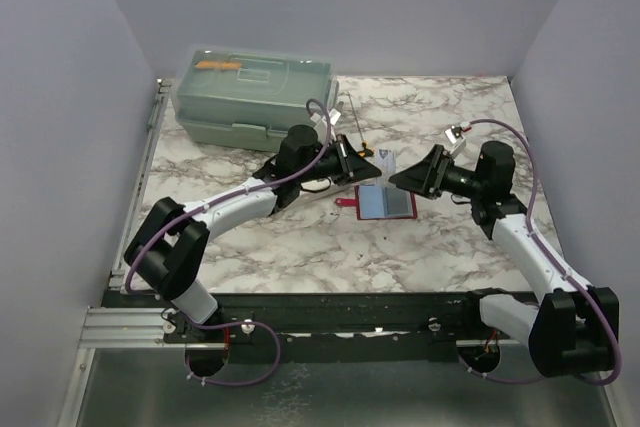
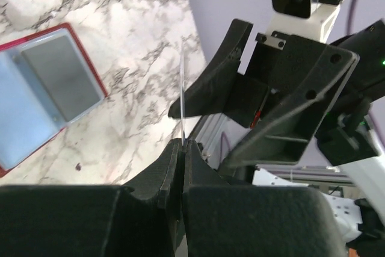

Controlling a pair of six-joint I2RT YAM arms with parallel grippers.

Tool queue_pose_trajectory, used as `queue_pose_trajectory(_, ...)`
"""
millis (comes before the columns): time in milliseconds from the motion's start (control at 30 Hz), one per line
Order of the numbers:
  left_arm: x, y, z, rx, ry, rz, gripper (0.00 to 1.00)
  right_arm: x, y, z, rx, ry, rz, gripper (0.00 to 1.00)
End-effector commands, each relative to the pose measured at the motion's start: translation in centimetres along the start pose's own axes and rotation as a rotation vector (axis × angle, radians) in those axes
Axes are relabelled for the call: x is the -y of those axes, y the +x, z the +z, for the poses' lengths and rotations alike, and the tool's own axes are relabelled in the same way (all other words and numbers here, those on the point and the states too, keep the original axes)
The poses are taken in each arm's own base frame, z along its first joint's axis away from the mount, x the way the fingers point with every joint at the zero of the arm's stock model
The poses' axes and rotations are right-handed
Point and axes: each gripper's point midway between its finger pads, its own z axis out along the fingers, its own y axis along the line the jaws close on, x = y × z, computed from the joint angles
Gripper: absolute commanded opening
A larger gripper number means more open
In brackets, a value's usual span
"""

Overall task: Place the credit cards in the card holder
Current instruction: Insert the credit card into the card holder.

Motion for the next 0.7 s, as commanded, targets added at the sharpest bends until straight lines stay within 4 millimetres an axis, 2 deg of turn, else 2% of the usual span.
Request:
queue_pose_trajectory(0,4.1,-2.1,-1.3,0.103,0.136,0.008,0.00,-5.0,-0.7,-0.5,0.008,-0.217,0.037,0.73)
queue_pose_trajectory(67,4.7,-2.2,-1.7,0.116,0.160,0.006,0.00,-4.9,-0.8,-0.5,0.022,-0.215,0.045,0.70)
queue_pose_trajectory(333,5.3,-1.8,-2.2,0.118,0.217,-0.040,0.00,-5.2,-0.9,-0.5,0.058,-0.278,0.099,0.44)
queue_pose_trajectory(533,4.5,-1.0,-2.0,0.097,0.208,-0.052,0.00,-5.3,-1.3,-0.4,0.080,-0.298,0.099,0.28)
queue_pose_trajectory(667,3.6,-0.4,-1.7,0.076,0.193,-0.057,0.00,-4.2,-1.0,0.1,0.066,-0.278,0.119,0.13)
